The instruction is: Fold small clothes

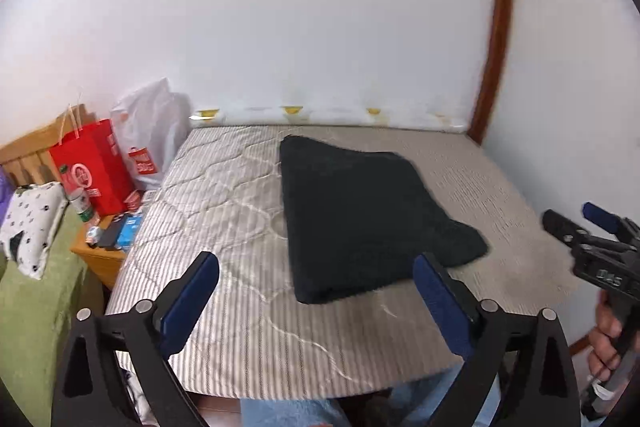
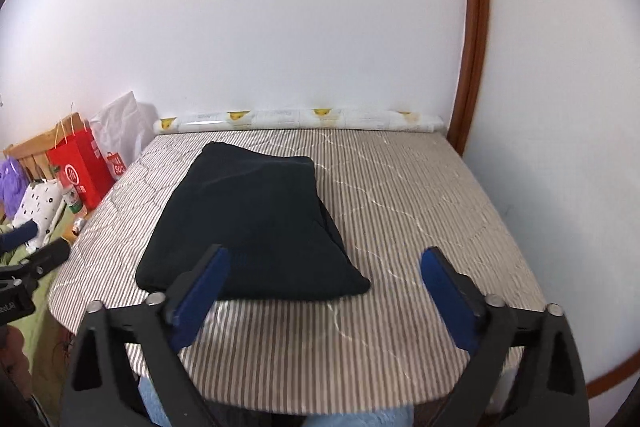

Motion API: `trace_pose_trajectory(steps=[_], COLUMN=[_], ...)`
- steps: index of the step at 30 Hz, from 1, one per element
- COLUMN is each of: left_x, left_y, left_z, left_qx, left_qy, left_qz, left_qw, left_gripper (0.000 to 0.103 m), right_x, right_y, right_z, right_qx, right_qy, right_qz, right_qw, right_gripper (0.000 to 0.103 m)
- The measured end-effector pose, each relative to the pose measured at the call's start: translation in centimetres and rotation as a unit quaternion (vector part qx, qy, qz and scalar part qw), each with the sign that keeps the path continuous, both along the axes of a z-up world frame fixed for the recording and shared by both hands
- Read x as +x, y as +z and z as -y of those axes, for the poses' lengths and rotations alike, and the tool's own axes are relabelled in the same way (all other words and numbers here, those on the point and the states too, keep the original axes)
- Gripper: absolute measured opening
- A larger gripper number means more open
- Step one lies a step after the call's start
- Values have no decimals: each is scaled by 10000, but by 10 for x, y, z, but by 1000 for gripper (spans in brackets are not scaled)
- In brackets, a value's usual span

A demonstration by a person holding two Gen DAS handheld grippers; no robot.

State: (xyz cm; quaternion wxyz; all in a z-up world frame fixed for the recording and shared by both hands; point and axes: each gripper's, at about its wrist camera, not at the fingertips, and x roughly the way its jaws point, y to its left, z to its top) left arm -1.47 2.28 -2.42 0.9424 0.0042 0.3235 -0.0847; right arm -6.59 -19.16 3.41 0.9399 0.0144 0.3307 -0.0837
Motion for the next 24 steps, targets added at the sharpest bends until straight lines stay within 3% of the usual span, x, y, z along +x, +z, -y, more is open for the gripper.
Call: trace_pose_trajectory(steps=[12,24], left_x=[-31,-29], left_y=[21,12], left_z=[16,21], left_qx=[206,216], left_qy=[251,248], left_qz=[461,307], left_qw=[9984,9990], left_gripper=[100,100], right_x=[-46,-47], right_y=[25,19], right_z=[5,9], right_qx=[76,74], right_qy=[-143,-252], right_qz=[190,148], right_qw=[9997,9995], right_gripper=[100,100])
